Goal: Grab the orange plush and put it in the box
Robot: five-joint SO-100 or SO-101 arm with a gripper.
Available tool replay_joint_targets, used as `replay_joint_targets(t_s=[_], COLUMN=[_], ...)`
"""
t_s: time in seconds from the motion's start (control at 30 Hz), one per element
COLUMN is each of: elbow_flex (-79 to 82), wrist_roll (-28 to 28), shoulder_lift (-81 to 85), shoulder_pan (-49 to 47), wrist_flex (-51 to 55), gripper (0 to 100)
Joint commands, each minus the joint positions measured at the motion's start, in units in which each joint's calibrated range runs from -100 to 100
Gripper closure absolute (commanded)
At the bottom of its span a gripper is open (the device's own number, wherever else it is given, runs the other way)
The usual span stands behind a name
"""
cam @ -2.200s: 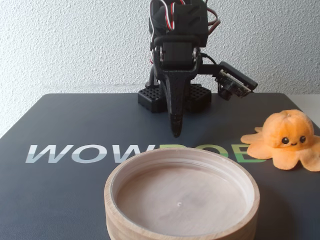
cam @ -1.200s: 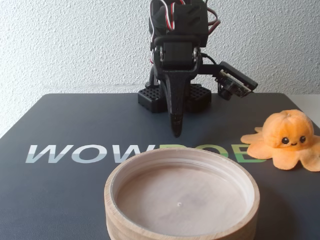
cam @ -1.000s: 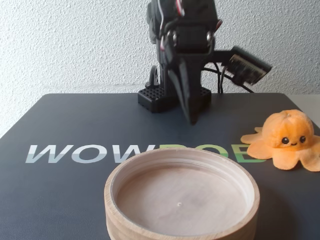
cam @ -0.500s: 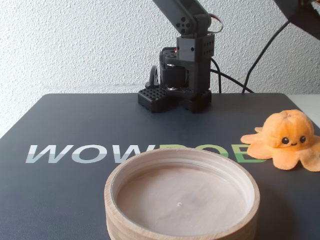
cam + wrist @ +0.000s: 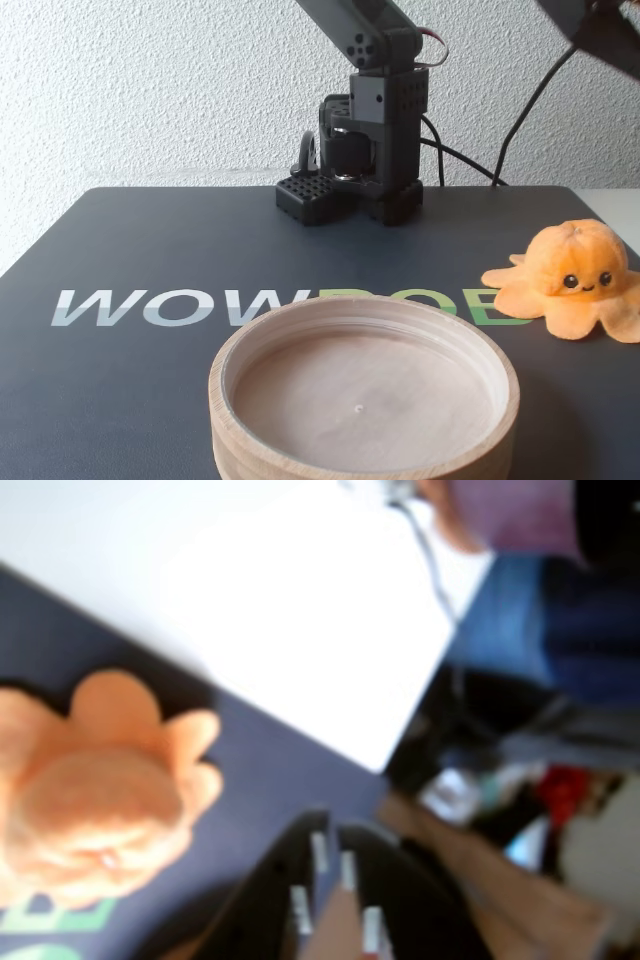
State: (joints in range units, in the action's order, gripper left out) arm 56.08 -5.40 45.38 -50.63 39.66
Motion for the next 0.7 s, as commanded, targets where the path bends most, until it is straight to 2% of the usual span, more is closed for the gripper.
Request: replay_joint_targets(t_s=[0.0,0.17,0.3,0.43,0.47,0.57,0.67], elbow_flex=[3.57,1.76,-1.42,-2.05,-1.78,-1.51,-1.78], wrist_roll=[-0.34,-0.29,-0.23,-0.44,-0.44,-1.18,-1.13], shoulder_lift=[5.12,7.14,1.33,-5.92,-7.36,-10.39,-12.5], shoulder_pan=[3.15,6.81,5.69,4.87,4.87,4.87,4.12], wrist_flex=[-0.82,0.48,2.83,0.31,-2.04,-4.21,-4.74], gripper=[99,99,99,98,93,68,53])
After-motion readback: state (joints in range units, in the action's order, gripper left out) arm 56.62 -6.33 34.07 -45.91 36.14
